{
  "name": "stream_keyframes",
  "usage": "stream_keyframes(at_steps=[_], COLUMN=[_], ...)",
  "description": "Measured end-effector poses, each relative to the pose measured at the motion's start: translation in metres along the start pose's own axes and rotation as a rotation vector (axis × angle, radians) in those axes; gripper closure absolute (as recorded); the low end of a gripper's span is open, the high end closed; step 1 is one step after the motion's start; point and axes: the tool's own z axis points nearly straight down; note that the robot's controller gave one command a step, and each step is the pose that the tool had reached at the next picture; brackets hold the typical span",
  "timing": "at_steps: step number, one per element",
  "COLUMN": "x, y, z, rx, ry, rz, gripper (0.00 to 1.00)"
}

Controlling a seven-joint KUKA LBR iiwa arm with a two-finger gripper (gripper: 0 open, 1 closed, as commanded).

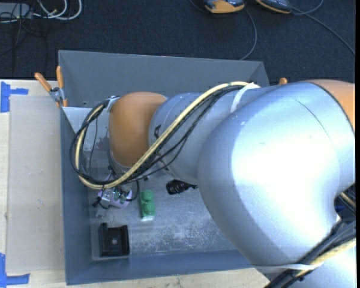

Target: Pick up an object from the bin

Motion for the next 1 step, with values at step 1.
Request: stream_keyframes(at_steps=[1], x=[0.0003], y=[0.0004], z=[0.0006], rx=[0.001], ry=[0.001], rz=[-0.001], gripper=[0.0])
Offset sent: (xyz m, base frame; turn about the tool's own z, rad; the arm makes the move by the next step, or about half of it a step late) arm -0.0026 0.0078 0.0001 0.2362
